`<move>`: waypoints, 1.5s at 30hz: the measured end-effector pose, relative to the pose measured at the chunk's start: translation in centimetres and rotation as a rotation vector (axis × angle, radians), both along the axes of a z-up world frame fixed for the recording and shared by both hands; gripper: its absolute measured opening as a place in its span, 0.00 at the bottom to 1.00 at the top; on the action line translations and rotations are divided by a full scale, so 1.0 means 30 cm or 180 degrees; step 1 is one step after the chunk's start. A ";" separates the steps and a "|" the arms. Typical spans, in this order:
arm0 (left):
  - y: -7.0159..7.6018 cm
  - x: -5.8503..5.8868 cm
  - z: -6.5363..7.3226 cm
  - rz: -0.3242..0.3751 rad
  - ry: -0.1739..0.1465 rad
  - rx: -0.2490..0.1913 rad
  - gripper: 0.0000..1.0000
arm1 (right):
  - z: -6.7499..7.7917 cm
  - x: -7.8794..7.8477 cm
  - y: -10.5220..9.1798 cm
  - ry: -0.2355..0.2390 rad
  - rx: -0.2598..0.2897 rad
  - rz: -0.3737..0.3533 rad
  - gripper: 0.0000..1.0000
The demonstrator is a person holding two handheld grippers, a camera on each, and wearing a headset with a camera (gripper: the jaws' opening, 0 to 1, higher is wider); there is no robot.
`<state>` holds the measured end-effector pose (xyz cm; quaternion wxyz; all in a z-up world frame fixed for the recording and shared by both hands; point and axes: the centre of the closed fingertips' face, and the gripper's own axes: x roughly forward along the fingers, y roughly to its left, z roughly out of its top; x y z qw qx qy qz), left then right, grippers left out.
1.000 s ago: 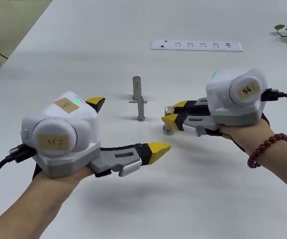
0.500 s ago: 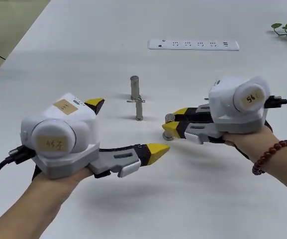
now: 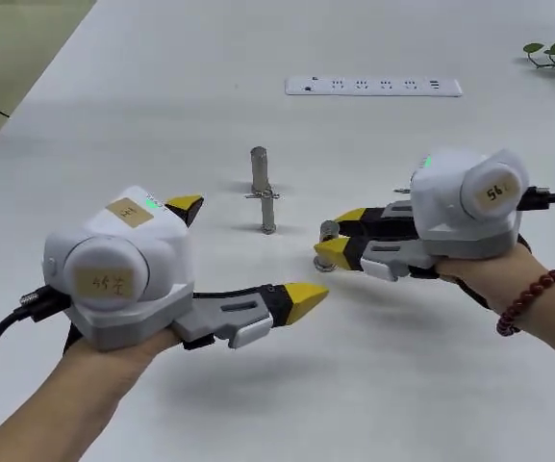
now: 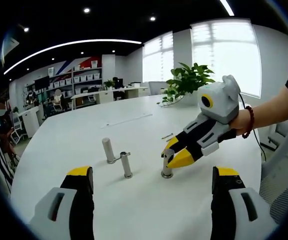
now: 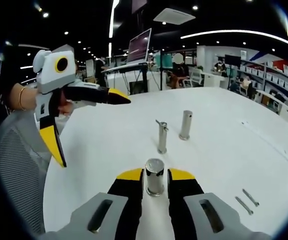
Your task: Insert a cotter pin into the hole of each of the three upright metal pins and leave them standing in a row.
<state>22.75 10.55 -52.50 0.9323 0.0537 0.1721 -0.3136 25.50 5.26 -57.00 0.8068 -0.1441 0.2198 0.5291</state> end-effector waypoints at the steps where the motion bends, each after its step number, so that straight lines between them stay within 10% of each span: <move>1: 0.000 0.000 0.000 0.0002 0.0001 0.0000 0.99 | 0.000 -0.003 -0.004 0.0003 0.0001 -0.0001 0.15; 22: 0.000 0.000 -0.005 0.0032 0.0003 -0.0018 0.99 | 0.006 0.022 -0.157 0.0147 -0.0177 -0.0141 0.25; 45: 0.000 -0.002 -0.019 -0.0003 0.0014 0.0018 0.98 | -0.047 0.180 -0.355 0.0197 -0.0923 -0.0222 0.22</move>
